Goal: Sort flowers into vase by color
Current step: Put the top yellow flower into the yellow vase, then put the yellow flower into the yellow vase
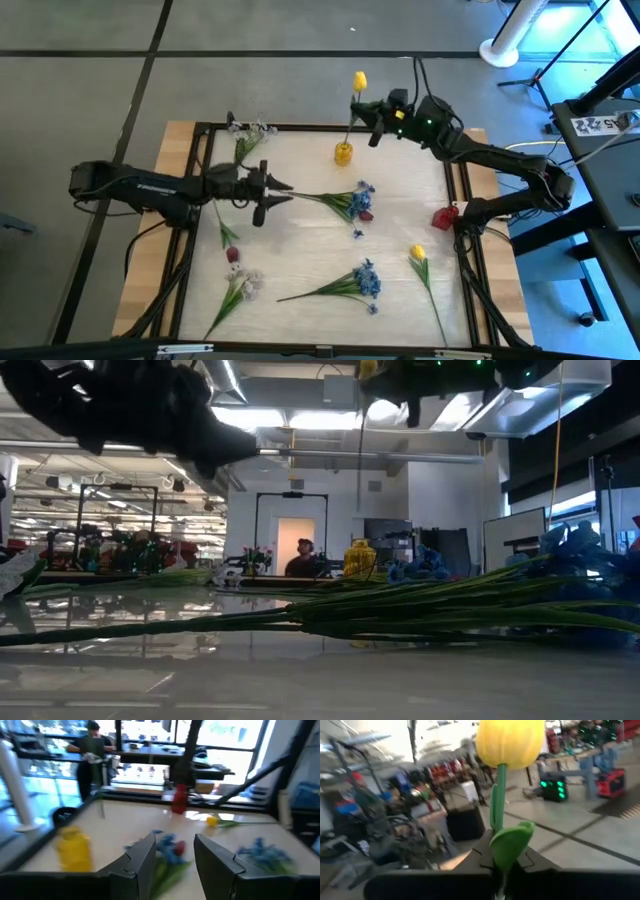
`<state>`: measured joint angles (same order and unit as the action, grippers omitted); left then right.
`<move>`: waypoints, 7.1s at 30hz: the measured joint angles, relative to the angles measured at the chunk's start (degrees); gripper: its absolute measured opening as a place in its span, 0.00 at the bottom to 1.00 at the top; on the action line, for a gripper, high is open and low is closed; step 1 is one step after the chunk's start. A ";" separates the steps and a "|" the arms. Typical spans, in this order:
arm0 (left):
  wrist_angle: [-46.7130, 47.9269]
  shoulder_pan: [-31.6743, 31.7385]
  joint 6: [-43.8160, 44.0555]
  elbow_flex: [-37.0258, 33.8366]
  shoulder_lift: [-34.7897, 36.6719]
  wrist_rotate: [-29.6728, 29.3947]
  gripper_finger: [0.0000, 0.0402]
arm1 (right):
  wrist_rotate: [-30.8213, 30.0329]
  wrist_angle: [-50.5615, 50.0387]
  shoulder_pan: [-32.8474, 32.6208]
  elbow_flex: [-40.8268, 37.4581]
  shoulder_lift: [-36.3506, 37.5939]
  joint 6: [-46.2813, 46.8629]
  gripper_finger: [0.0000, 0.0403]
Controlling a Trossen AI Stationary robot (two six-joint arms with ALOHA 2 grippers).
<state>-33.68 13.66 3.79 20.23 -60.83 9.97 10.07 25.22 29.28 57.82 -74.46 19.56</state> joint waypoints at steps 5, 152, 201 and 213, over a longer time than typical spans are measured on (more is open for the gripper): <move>5.19 6.98 -4.29 4.12 0.60 3.16 0.33 | 1.70 2.83 0.00 -0.02 -1.01 -0.36 0.02; 1.03 -46.90 -3.94 3.32 2.29 -23.98 0.33 | -32.20 -25.50 -20.43 16.28 -0.75 -26.70 0.01; 61.95 -15.07 2.04 27.37 9.95 -22.25 0.33 | -16.88 -15.22 -1.78 10.10 -5.32 -13.50 0.01; 53.43 -17.98 1.84 22.32 9.76 -22.27 0.33 | -23.05 -14.92 -4.28 7.78 -5.87 -15.12 0.01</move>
<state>19.75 -4.32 5.63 42.55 -51.07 -12.29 -12.98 10.31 25.00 65.60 -80.33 4.44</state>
